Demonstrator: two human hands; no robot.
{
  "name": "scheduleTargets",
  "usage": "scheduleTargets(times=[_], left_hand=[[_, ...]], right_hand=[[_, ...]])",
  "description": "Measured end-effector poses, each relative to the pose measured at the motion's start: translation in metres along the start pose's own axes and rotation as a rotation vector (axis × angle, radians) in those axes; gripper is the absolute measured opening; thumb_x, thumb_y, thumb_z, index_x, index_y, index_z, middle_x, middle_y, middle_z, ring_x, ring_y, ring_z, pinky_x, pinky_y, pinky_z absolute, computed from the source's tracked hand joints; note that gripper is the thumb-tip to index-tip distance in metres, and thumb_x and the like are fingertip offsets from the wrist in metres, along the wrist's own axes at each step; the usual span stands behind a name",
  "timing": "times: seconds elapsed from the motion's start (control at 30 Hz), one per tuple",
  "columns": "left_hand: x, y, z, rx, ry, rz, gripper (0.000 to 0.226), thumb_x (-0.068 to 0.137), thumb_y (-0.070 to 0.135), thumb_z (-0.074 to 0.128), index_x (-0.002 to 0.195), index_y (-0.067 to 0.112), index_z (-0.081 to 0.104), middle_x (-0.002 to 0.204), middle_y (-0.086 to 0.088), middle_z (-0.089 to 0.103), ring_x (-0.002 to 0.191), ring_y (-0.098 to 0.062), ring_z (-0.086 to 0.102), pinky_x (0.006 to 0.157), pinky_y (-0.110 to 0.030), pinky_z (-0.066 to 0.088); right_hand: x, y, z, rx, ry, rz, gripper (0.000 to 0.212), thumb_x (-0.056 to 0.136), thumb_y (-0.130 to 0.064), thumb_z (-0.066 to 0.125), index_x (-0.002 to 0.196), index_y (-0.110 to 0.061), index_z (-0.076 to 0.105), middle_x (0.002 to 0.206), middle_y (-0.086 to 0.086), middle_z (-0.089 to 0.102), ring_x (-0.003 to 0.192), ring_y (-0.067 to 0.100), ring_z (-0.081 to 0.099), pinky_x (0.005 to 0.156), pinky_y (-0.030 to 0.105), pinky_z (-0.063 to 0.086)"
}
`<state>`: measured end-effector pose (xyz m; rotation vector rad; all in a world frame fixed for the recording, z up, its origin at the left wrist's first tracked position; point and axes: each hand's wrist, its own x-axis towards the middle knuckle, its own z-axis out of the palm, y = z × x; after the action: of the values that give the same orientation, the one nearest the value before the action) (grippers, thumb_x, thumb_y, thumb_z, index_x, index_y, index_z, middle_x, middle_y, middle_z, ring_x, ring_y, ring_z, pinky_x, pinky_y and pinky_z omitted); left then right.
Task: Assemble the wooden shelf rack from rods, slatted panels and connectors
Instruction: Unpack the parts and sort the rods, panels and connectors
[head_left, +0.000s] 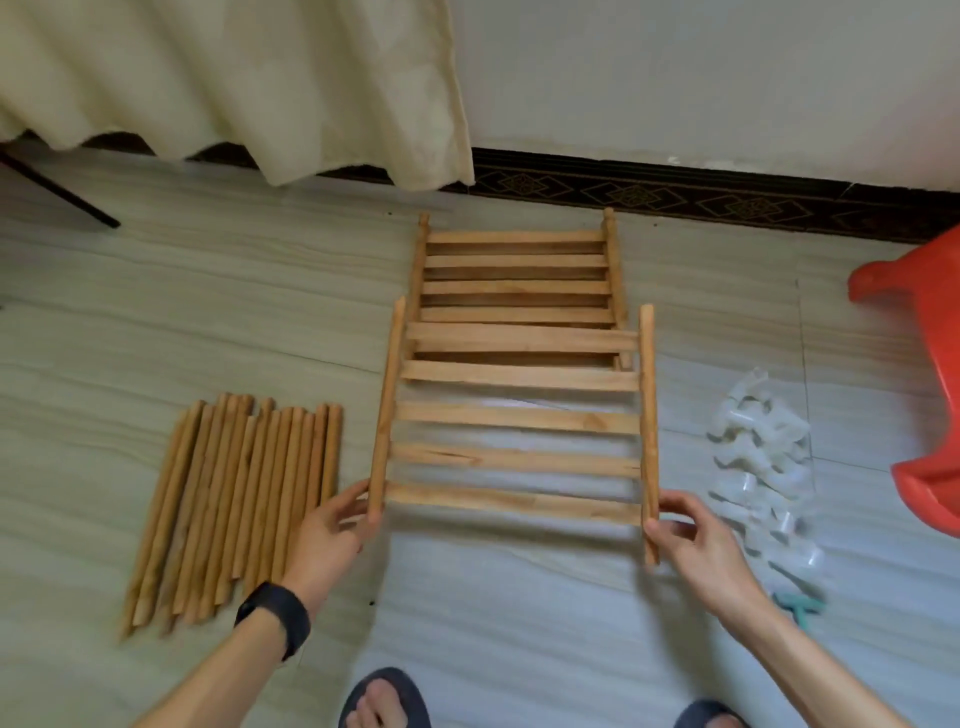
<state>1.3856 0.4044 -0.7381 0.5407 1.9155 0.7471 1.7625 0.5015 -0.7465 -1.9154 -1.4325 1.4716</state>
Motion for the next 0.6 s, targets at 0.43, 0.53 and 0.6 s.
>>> scheduleTargets(times=[0.43, 0.53, 0.6], left_hand=[[0.009, -0.049, 0.024, 0.548, -0.013, 0.069, 0.063, 0.098, 0.035, 0.061, 0.153, 0.016, 0.037, 0.144, -0.011, 0.049, 0.125, -0.027, 0.054, 0.106, -0.038, 0.045], [0.023, -0.039, 0.043, 0.611, -0.005, 0.146, 0.064, 0.102, 0.024, 0.055, 0.158, 0.017, 0.026, 0.148, -0.013, 0.043, 0.124, -0.029, 0.052, 0.103, -0.031, 0.041], [0.027, -0.037, 0.050, 0.599, 0.037, 0.144, 0.062, 0.102, 0.019, 0.052, 0.158, 0.017, 0.026, 0.143, -0.014, 0.045, 0.119, -0.029, 0.053, 0.096, -0.027, 0.041]], right_hand=[[-0.015, 0.038, 0.019, -0.526, 0.030, 0.016, 0.071, 0.094, -0.032, 0.065, 0.155, -0.014, 0.032, 0.156, 0.011, 0.034, 0.142, 0.030, 0.035, 0.117, 0.043, 0.030], [0.008, 0.022, 0.026, -0.682, -0.063, -0.076, 0.082, 0.096, -0.039, 0.058, 0.160, -0.018, 0.012, 0.166, 0.009, 0.015, 0.146, 0.034, 0.025, 0.119, 0.043, 0.027], [0.015, 0.018, 0.034, -0.787, -0.103, -0.082, 0.090, 0.097, -0.045, 0.053, 0.161, -0.018, -0.003, 0.168, 0.005, 0.001, 0.145, 0.034, 0.021, 0.115, 0.044, 0.032]])
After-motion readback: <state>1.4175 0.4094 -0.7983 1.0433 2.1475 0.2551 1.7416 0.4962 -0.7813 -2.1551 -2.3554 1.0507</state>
